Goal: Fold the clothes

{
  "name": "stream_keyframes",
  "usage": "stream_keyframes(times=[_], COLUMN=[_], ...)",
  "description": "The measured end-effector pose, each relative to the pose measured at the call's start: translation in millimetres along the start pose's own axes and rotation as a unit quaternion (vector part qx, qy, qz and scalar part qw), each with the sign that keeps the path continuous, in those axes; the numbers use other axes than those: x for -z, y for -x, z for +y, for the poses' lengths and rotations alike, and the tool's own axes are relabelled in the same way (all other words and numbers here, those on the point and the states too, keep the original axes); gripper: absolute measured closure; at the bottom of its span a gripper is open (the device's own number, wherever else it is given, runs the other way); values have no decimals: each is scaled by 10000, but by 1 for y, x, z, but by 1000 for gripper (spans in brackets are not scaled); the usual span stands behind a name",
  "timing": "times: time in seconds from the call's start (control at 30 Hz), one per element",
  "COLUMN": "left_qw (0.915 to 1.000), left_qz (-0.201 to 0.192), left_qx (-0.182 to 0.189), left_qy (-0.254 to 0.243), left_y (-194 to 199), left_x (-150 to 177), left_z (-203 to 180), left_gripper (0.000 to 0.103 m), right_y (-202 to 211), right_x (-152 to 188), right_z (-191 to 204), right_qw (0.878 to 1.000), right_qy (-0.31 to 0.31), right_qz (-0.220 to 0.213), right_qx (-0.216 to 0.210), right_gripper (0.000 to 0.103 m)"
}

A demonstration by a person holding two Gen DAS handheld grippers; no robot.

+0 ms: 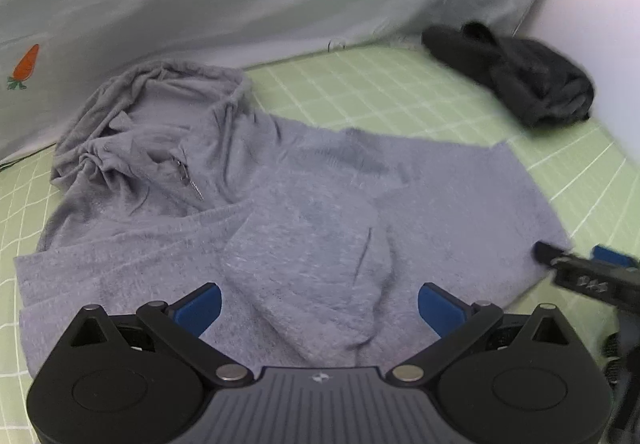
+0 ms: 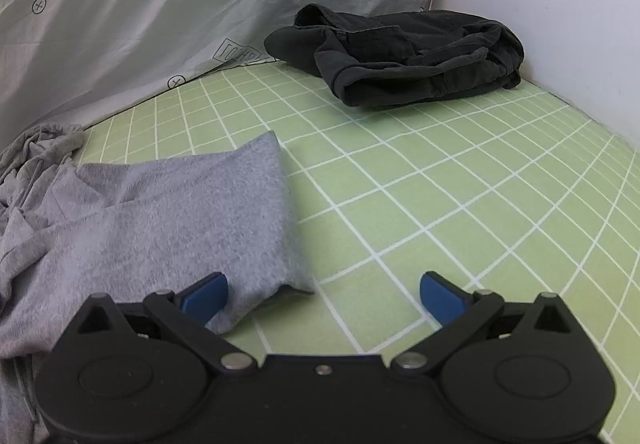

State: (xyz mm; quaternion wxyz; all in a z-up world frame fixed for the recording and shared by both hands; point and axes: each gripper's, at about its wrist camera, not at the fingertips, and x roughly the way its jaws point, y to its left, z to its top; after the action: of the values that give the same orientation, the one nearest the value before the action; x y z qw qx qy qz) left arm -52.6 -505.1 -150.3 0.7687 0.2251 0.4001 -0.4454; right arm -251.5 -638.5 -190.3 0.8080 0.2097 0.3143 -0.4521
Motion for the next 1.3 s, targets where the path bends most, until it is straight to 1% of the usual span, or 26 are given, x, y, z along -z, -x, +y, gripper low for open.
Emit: stream_keyframes(times=[0.03, 0.07, 0.1, 0.13, 0.17, 0.2, 0.23, 0.27, 0.43, 0.47, 0.57, 0.7, 0.77, 0.9, 1.03, 1.13, 1.23, 1.27, 1.3], left_qw=[10000, 10000, 9999, 9995, 9992, 9988, 9985, 9980, 9933, 9922, 9891, 9807, 9743, 9578, 9400, 9279, 9144, 9098, 9056], left_qz=[6, 5, -8, -30, -67, -123, -186, -249, -792, -901, -1153, -1410, -1543, -1719, -1800, -1807, -1782, -1748, -1707], left_qx=[-32, -30, 57, 149, 182, 182, 176, 170, 117, 53, -342, -843, -1085, -1544, -1979, -2194, -2481, -2575, -2629], left_qy=[26, 71, 157, 263, 356, 427, 489, 551, 837, 854, 855, 1058, 1236, 1712, 2118, 2413, 2657, 2747, 2858], left_y=[-3, -4, -5, -3, -2, 2, 6, 10, 39, 44, 56, 74, 83, 104, 123, 135, 142, 144, 145], left_x=[0, 1, 1, 2, 3, 4, 5, 5, 5, 5, 8, 13, 19, 29, 39, 50, 61, 65, 69], left_z=[1, 4, 8, 12, 16, 19, 23, 26, 48, 52, 65, 90, 104, 136, 165, 184, 201, 208, 216], left_gripper=[10, 26, 34, 47, 56, 63, 80, 86, 89, 89, 89, 89, 89, 89, 90, 90, 93, 99, 100], right_y=[0, -1, -1, -1, 0, 0, 1, 1, 5, 6, 11, 17, 19, 19, 19, 19, 19, 19, 19], right_x=[0, -1, -1, -1, -1, -1, -1, 0, 1, 1, 1, 0, 0, 2, 5, 7, 7, 7, 7], right_z=[0, 0, 0, 0, 0, -1, 0, 0, 8, 10, 18, 30, 34, 42, 48, 52, 56, 57, 58], right_qw=[10000, 10000, 10000, 10000, 10000, 10000, 10000, 10000, 9998, 9998, 9992, 9976, 9966, 9949, 9931, 9915, 9900, 9896, 9892], right_qy=[-1, -2, -2, 0, -5, -11, -14, -11, 96, 147, 326, 591, 702, 864, 1005, 1113, 1227, 1253, 1280], right_qz=[5, 11, 19, 28, 37, 47, 57, 69, 100, 92, 35, -32, -49, -2, 45, 63, 62, 63, 64], right_qx=[1, -1, -7, -11, -6, -1, 1, -6, -106, -134, -241, -369, -430, -517, -609, -664, -698, -706, -715], right_gripper=[0, 0, 0, 0, 0, 0, 0, 0, 0, 0, 0, 0, 0, 0, 0, 0, 0, 0, 0])
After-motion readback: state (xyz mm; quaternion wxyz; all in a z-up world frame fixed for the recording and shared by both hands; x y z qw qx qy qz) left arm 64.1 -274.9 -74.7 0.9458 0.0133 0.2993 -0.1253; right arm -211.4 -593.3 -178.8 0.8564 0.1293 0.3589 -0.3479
